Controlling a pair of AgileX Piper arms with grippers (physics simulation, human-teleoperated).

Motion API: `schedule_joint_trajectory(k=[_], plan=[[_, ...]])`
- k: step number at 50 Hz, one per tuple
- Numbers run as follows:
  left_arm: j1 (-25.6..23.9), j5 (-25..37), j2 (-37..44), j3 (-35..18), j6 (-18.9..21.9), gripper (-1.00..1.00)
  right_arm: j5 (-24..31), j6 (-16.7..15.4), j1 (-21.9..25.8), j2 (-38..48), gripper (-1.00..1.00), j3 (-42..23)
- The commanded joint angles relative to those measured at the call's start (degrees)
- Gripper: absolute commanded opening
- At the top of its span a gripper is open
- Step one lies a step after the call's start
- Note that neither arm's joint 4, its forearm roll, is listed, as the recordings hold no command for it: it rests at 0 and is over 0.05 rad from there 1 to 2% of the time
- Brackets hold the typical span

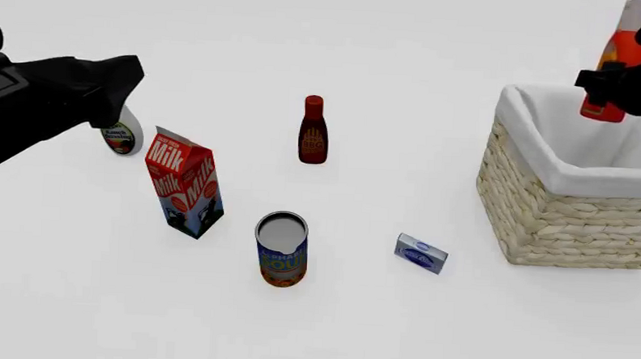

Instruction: Pick the ketchup and place it in the basket.

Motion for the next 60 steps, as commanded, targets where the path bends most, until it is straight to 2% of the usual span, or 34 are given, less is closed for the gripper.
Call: schedule_joint_trajectory(k=[1,16,20,23,24,25,43,60], plan=[[0.1,0.1,0.1,-0.2,0.2,1.00,-1.2,1.4,-0.8,1.7,-1.00,0.4],[0.0,0.7,-0.2,-0.8,0.6,1.00,-3.6,1.2,-1.9,4.1,-1.00,2.5],[0.0,0.9,-0.2,-1.1,0.7,1.00,-4.6,2.2,-1.8,4.6,-1.00,3.6],[0.1,0.9,-0.2,-1.0,0.7,1.00,-5.1,1.8,-2.1,5.0,-1.00,4.0],[0.1,0.9,-0.2,-1.0,0.7,1.00,-5.3,2.7,-2.1,5.1,-1.00,4.2],[0.1,0.9,-0.3,-1.0,0.7,1.00,-5.4,2.1,-2.2,5.2,-1.00,4.4],[0.2,0.9,-0.8,-0.6,0.7,1.00,-7.6,2.6,-3.4,6.2,-1.00,7.1],[0.4,0.9,-0.9,-0.3,0.6,1.00,-8.0,2.1,-3.7,7.9,-1.00,6.7]])
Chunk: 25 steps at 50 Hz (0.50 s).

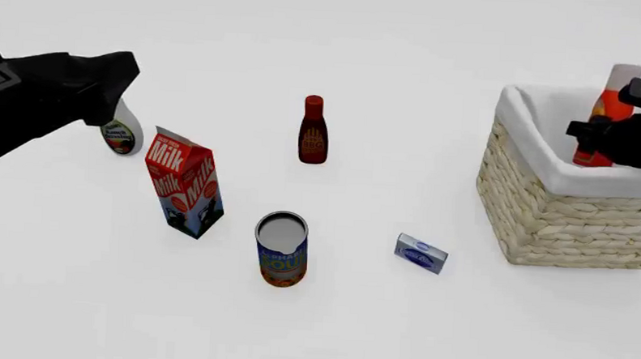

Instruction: Pick the ketchup and place it in the basket.

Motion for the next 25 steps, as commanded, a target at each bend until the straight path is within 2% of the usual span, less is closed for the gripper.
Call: schedule_joint_trajectory(k=[1,9,10,25], plan=[[0.2,0.0,-0.1,0.2,0.0,1.00,-0.6,0.9,-0.2,0.8,-1.00,-0.1],[0.2,-0.1,-0.3,0.4,-0.2,1.00,-0.6,0.7,-0.1,1.4,-1.00,-0.4],[0.3,-0.1,-0.3,0.4,-0.2,1.00,-0.5,0.2,-0.4,1.5,1.00,-0.5],[0.1,0.1,-0.5,0.4,-0.3,1.00,-0.5,0.8,1.0,-1.2,1.00,0.4]])
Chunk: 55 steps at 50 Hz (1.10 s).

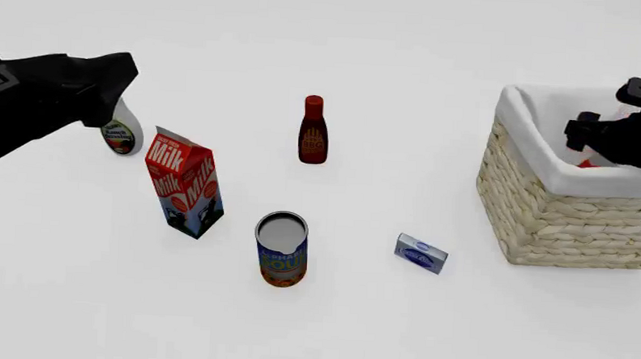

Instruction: Pick the ketchup and place it in the basket.

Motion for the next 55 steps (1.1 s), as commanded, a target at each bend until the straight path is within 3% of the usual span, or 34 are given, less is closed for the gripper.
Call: schedule_joint_trajectory(k=[1,35,39,40,44,45,47,48,52,53,55], plan=[[-0.1,0.0,-0.2,0.1,-0.1,1.00,0.2,0.0,0.6,-1.8,1.00,0.5],[-0.5,1.2,-2.2,-0.1,-0.3,1.00,5.1,-0.6,6.6,-19.6,1.00,1.3],[-0.5,1.4,-2.6,-0.2,-0.4,1.00,4.2,-3.0,6.8,-22.9,1.00,2.4],[-0.5,1.5,-2.7,-0.2,-0.5,1.00,4.1,-5.3,6.5,-23.2,1.00,2.8],[-0.5,1.5,-2.8,-0.2,-0.5,1.00,3.4,-5.4,6.8,-24.9,1.00,3.9],[-0.6,1.5,-2.9,-0.2,-0.5,1.00,2.5,-7.9,6.4,-25.9,1.00,4.7],[-0.6,1.5,-3.0,-0.1,-0.5,1.00,1.7,-6.7,6.9,-27.2,1.00,5.8],[-0.6,1.4,-3.1,-0.1,-0.5,1.00,0.0,-8.4,6.7,-28.9,1.00,7.2],[-0.7,1.5,-3.1,-0.3,-0.6,1.00,-2.1,-10.0,7.6,-31.5,1.00,9.6],[-0.7,1.3,-3.1,-0.1,-0.6,1.00,-3.5,-12.8,8.7,-32.7,1.00,11.5],[-0.7,1.1,-3.0,0.1,-0.6,1.00,-4.0,-11.4,9.2,-33.2,1.00,12.1]])
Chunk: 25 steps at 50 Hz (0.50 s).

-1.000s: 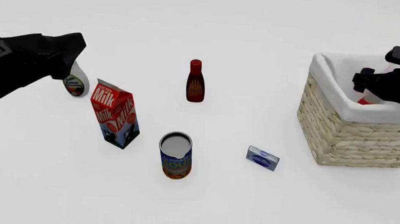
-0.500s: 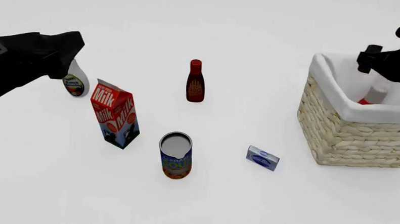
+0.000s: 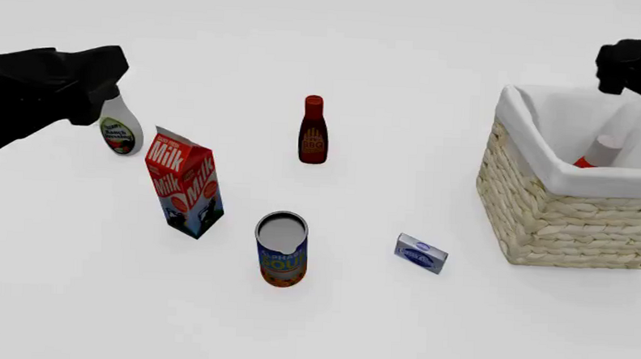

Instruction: Pick the ketchup and place it in the basket.

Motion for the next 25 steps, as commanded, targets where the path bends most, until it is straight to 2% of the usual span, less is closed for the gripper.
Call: schedule_joint_trajectory(k=[1,3,7,8,9,10,11,13,16,19,22,23,25], plan=[[-0.2,-0.2,-0.3,0.3,-0.1,1.00,-5.4,-4.1,2.4,-7.2,1.00,6.6],[-0.2,-0.3,-0.3,0.4,-0.2,1.00,-7.7,-6.4,3.7,-9.4,1.00,9.0],[-0.2,-0.6,-0.2,0.6,-0.3,1.00,-10.2,-6.1,4.1,-11.8,1.00,11.5],[-0.2,-0.9,0.0,0.7,-0.3,1.00,-12.2,-5.8,3.9,-13.0,1.00,13.2],[-0.2,-1.2,0.2,0.9,-0.2,1.00,-14.3,-7.7,4.2,-14.3,1.00,15.0],[-0.2,-1.2,0.2,0.9,-0.2,1.00,-14.3,-7.7,4.2,-14.4,1.00,15.0],[-0.2,-1.6,0.5,1.0,-0.2,1.00,-16.9,-9.0,3.8,-16.0,1.00,17.2],[-0.2,-1.8,0.6,1.0,-0.1,1.00,-17.1,-8.1,3.8,-15.9,1.00,17.6],[0.0,-2.7,1.1,1.5,-0.3,1.00,-20.4,-9.2,4.5,-18.0,1.00,20.8],[0.3,-3.3,1.0,2.0,-0.4,1.00,-22.7,-7.8,3.7,-19.8,1.00,23.5],[0.5,-4.0,0.9,2.7,-0.4,1.00,-25.0,-8.8,3.8,-22.1,1.00,26.1],[0.7,-4.8,0.9,3.4,-0.5,1.00,-27.1,-10.9,4.4,-23.4,1.00,28.3],[0.3,-5.1,1.8,3.8,-1.3,1.00,-27.3,-10.8,4.3,-23.0,1.00,28.7]])
